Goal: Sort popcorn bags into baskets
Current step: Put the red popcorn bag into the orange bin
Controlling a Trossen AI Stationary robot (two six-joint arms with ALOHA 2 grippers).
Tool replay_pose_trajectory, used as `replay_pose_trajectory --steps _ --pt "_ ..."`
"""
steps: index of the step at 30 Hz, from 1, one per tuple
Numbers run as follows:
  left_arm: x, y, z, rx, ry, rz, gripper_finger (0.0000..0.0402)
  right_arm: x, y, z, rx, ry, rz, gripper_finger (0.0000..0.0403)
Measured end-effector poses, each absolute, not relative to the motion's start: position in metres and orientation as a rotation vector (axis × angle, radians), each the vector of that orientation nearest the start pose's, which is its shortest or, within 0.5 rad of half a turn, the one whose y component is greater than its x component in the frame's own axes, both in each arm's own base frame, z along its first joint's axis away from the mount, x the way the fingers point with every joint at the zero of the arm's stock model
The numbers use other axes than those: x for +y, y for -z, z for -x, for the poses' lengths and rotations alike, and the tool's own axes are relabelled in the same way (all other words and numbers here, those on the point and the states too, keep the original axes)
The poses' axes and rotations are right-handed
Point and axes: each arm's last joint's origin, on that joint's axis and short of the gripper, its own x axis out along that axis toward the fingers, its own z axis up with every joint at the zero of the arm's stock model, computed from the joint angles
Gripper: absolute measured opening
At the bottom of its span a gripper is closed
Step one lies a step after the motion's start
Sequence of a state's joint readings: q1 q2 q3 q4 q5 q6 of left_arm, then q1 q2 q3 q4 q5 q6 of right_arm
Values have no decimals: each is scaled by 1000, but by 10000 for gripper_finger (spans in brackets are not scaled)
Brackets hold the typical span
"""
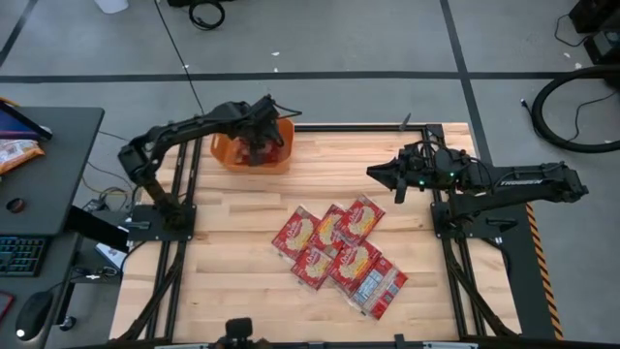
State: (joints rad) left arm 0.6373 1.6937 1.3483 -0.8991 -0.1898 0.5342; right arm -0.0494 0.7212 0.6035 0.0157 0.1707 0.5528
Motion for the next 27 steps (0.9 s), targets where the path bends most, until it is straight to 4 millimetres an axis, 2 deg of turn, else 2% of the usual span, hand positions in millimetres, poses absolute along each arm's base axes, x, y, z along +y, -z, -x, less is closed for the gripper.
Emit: replay_pose_trajectory --steps 2,5,10,13,16,20,27 --pt "209 -238 -265 1426 -367 -139 44 -13 -300 -167 25 250 -546 79" --pt "202 -238 -266 1439 -315 -116 92 -14 -300 -167 23 258 -555 79" --pt "164 -258 -270 1343 -177 18 144 -14 -299 -167 26 261 -555 79" --pt "140 -267 -275 1315 -191 97 150 -14 -300 -167 22 259 -546 79" --pt "115 -270 -284 1260 -117 305 151 -14 -300 -168 26 256 -524 79" --pt "82 -255 -300 1223 -27 494 152 -13 -300 -168 37 222 -498 79" --pt "31 -210 -312 1152 -92 707 153 -10 -300 -168 67 119 -521 79"
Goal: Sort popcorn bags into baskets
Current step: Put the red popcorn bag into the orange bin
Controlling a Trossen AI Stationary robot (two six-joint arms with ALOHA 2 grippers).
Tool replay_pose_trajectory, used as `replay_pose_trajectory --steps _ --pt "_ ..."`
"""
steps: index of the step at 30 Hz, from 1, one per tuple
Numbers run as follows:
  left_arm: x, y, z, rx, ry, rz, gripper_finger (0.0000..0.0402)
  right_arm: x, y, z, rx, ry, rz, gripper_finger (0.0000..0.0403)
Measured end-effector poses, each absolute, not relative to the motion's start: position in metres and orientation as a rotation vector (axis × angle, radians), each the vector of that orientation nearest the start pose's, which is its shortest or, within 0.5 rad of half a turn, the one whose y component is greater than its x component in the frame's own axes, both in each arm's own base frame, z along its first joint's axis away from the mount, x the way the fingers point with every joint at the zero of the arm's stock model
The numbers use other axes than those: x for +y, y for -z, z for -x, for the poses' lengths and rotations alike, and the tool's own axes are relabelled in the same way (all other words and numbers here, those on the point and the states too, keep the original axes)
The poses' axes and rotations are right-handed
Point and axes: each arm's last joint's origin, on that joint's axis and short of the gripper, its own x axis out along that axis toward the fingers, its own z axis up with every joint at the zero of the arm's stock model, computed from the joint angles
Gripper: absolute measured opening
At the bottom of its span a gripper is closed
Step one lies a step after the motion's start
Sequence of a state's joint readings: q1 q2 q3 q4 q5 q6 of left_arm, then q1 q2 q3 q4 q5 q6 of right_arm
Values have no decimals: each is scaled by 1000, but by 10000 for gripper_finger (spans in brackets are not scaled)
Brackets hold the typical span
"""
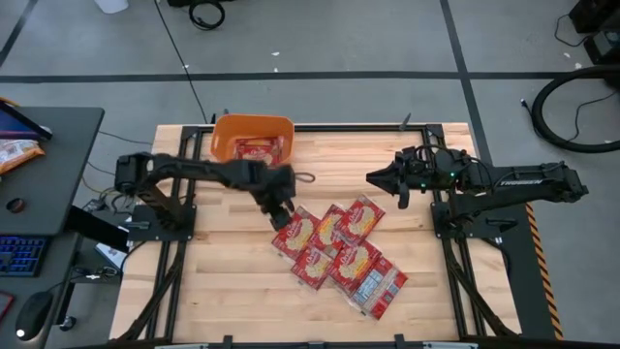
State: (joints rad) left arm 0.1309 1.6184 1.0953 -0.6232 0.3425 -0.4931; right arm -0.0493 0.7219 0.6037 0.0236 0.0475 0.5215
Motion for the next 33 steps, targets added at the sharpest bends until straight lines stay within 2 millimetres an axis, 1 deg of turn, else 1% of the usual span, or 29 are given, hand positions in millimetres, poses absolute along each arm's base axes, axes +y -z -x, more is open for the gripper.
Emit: replay_pose_trajectory --steps 2,5,8,11,17,19,23,27,30,33 --pt "24 -197 -311 1126 -147 779 153 -9 -299 -168 73 98 -530 79" --pt "23 -180 -307 1091 -231 885 153 -7 -299 -168 76 87 -532 79" --pt "24 -167 -301 1073 -323 933 154 -5 -300 -168 77 75 -532 79" --pt "22 -163 -299 1066 -374 928 154 -3 -300 -168 80 63 -545 79" --pt "14 -156 -303 1047 -433 891 154 1 -300 -169 84 40 -545 79" --pt "13 -151 -304 1063 -456 890 154 2 -300 -169 83 37 -546 79" --pt "13 -141 -310 1054 -463 916 154 3 -300 -169 83 31 -550 79" --pt "12 -130 -317 1046 -431 951 154 4 -300 -168 85 26 -555 79" --pt "12 -126 -320 1056 -395 995 154 5 -300 -168 87 21 -555 79" --pt "11 -125 -322 1048 -374 979 151 5 -300 -168 88 18 -555 79"
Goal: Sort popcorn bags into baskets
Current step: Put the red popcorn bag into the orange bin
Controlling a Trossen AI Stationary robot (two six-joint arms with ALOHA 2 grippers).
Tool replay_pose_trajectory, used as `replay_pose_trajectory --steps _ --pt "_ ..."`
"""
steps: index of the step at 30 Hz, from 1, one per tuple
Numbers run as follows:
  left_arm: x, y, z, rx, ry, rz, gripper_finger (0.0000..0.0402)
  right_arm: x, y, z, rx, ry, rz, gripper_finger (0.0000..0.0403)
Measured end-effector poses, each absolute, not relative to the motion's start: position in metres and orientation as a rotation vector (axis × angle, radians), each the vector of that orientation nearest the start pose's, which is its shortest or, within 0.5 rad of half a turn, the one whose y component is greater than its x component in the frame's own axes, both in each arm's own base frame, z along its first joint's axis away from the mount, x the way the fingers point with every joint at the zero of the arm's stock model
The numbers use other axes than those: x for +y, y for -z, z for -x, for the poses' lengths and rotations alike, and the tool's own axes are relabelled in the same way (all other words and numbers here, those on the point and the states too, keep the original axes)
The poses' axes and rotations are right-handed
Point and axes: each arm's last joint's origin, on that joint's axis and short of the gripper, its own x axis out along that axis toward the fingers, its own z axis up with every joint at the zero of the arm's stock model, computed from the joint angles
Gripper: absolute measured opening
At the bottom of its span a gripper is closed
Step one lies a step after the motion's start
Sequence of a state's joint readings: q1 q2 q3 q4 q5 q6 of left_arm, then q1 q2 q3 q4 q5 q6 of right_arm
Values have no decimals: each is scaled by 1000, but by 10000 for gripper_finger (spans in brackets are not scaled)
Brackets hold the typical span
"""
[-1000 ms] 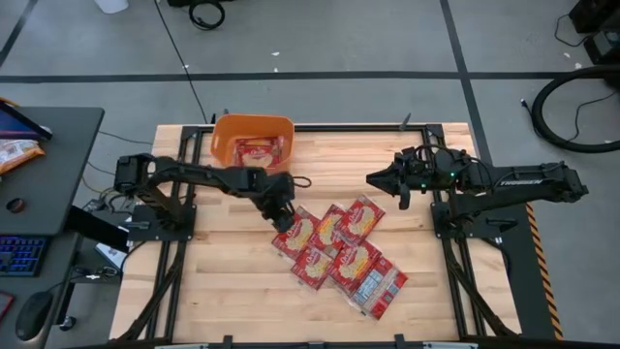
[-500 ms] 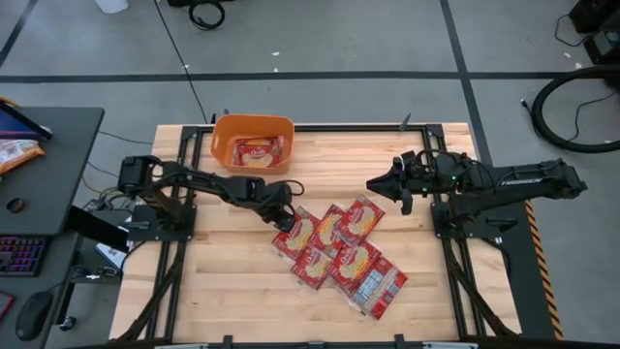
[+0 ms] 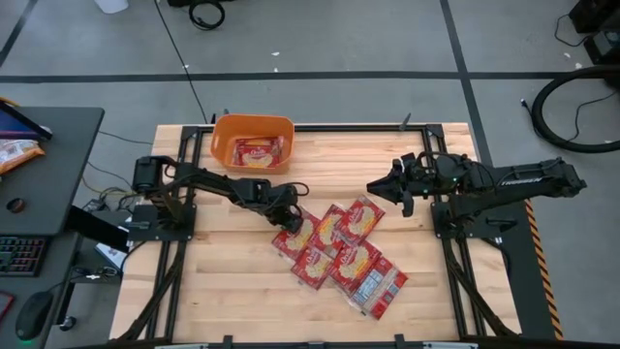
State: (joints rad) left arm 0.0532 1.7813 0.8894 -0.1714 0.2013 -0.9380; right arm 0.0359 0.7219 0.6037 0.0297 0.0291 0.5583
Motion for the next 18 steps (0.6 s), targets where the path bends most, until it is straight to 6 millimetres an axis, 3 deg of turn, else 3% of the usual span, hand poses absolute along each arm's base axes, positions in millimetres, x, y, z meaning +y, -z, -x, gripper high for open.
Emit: replay_pose_trajectory --steps 4,9,13,18 --pt "11 -125 -324 1038 -346 977 114 6 -300 -168 89 16 -550 79" --pt "8 -130 -331 1029 -254 997 22 5 -300 -168 88 22 -543 79" --pt "7 -141 -336 1064 -187 966 16 5 -300 -168 88 22 -537 79" --pt "13 -183 -333 1152 -182 800 15 5 -300 -168 88 21 -522 79"
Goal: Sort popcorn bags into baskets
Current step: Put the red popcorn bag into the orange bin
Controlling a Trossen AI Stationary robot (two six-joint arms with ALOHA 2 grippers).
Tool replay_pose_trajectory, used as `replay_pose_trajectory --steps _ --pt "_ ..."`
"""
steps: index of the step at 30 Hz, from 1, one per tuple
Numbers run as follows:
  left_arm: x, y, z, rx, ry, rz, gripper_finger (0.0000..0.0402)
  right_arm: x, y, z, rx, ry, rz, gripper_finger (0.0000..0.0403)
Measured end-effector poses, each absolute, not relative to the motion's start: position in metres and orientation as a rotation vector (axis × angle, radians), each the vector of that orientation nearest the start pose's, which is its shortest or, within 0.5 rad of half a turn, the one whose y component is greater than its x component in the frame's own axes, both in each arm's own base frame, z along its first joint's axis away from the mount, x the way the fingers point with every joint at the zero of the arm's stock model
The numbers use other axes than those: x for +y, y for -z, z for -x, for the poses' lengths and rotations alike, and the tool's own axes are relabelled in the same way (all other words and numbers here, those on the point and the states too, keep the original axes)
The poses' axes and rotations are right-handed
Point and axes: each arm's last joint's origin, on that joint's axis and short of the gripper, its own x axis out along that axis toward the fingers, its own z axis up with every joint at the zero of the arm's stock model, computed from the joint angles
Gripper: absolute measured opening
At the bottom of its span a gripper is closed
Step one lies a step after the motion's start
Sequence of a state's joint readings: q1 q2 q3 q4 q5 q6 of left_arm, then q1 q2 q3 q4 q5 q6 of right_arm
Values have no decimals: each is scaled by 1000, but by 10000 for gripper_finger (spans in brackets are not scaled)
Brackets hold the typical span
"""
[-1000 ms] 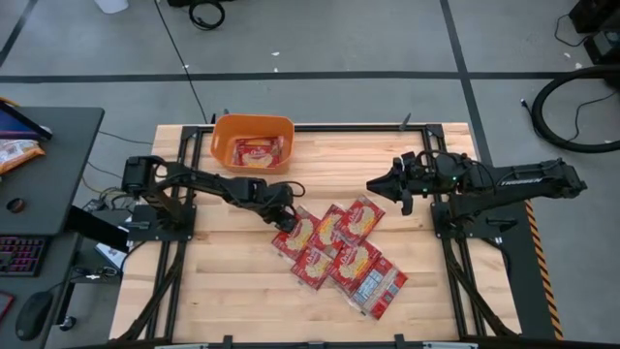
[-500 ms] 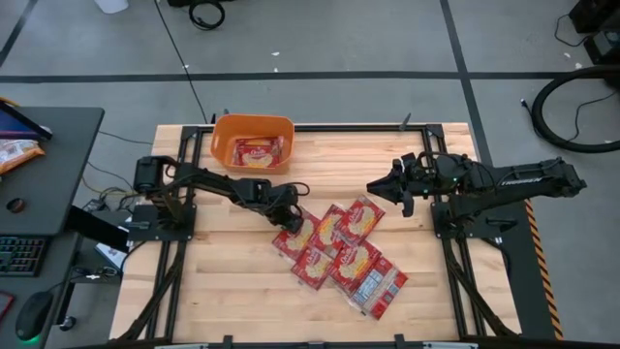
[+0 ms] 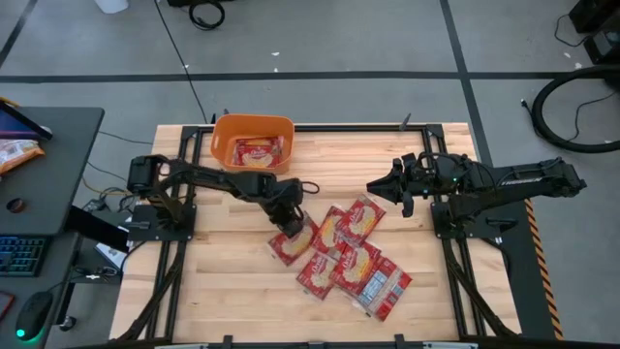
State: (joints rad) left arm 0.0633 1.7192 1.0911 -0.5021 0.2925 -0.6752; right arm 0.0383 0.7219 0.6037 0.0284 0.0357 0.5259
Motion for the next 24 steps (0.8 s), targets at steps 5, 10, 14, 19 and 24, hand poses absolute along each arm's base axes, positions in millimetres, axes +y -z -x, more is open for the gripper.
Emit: replay_pose_trajectory --steps 5,10,14,19,24 --pt "38 -236 -317 1243 -197 618 15 5 -300 -168 87 24 -514 79" --pt "69 -286 -297 1306 -194 479 15 4 -300 -168 84 32 -509 79" --pt "96 -318 -281 1344 -182 365 15 4 -300 -168 79 51 -508 79" --pt "137 -334 -263 1305 -246 343 15 3 -300 -168 75 67 -507 79" --pt "176 -336 -242 1299 -392 289 15 3 -300 -168 72 82 -506 79"
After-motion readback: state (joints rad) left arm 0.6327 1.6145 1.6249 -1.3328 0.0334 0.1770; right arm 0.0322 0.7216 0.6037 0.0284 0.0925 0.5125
